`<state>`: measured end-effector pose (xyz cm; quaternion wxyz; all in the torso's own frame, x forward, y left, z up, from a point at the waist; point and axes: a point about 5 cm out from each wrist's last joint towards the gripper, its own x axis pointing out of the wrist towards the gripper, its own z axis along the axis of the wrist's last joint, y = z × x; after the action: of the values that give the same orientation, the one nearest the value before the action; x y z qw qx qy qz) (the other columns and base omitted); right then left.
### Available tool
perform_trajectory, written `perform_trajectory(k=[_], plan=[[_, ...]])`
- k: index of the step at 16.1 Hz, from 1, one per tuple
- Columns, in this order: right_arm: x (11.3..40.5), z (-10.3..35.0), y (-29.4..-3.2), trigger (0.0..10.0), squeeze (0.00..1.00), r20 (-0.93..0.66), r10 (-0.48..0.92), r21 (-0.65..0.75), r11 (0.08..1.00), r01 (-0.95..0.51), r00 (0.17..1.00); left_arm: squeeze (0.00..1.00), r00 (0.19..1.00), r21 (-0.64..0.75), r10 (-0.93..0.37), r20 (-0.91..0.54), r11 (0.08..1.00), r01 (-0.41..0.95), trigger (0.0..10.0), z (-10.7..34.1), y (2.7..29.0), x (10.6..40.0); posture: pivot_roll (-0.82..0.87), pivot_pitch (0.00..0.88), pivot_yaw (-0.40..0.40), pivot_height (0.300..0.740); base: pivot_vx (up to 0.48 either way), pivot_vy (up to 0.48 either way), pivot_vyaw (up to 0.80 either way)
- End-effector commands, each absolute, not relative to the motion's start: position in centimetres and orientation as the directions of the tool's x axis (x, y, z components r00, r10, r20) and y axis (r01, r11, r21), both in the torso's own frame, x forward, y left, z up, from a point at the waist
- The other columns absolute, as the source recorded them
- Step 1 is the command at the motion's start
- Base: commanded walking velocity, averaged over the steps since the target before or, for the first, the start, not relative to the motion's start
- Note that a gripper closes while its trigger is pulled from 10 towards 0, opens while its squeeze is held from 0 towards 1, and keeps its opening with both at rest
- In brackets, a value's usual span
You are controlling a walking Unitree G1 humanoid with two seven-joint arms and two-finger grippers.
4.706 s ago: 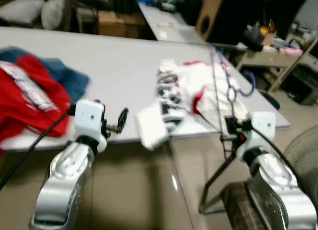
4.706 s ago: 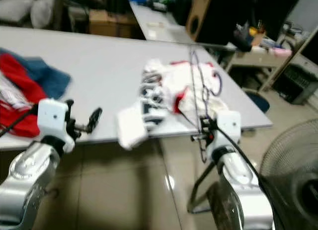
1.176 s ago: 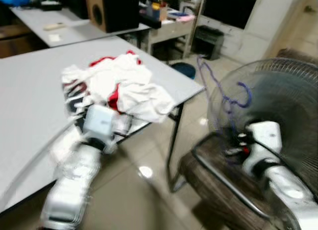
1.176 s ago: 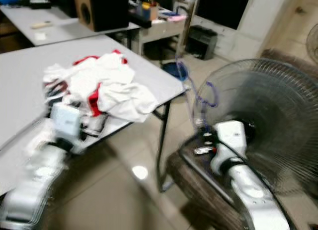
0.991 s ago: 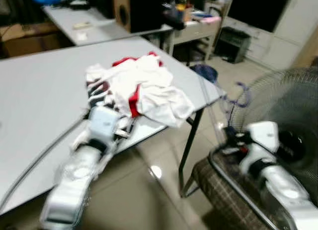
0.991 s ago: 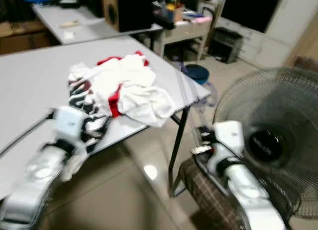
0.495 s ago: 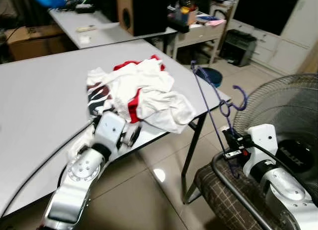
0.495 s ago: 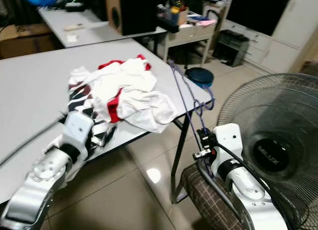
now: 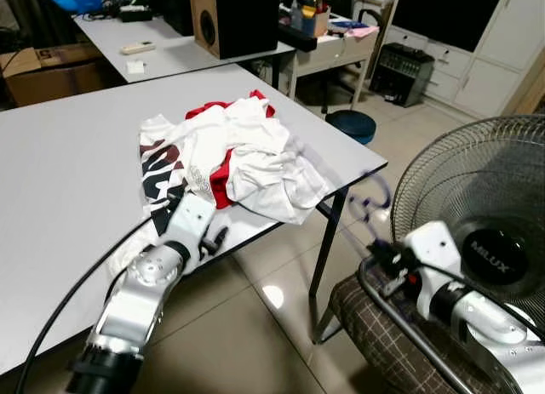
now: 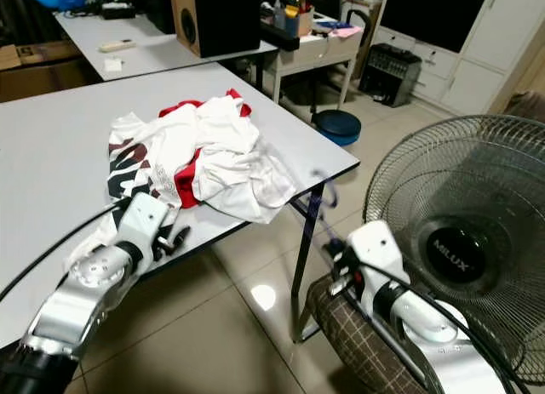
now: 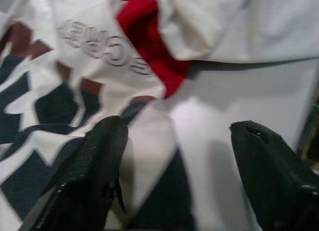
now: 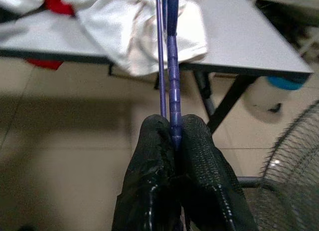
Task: Hang hanger
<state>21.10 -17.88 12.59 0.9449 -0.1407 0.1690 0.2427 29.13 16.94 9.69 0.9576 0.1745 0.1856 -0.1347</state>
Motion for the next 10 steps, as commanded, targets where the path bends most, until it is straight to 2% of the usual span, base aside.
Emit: perform_trajectory(k=[1, 10], plan=[[21.0, 13.1, -17.6, 10.0, 0.0, -0.381, 0.435, -0.195, 0.825, -0.531, 0.816, 0.0, 0.896, 0.277, -0.172, -0.409, 0.912, 0.302, 0.0, 9.6, 17.2, 29.5, -0.12, 0.0, -0.045, 0.74, 0.0, 0.0, 0.0], [20.8, 13.0, -17.2, 10.0, 0.0, -0.409, 0.489, -0.204, 0.774, -0.599, 0.771, 0.0, 0.887, 0.316, -0.121, -0.446, 0.906, 0.282, 0.0, 8.8, 18.2, 29.8, -0.11, 0.0, -0.051, 0.74, 0.0, 0.0, 0.0]])
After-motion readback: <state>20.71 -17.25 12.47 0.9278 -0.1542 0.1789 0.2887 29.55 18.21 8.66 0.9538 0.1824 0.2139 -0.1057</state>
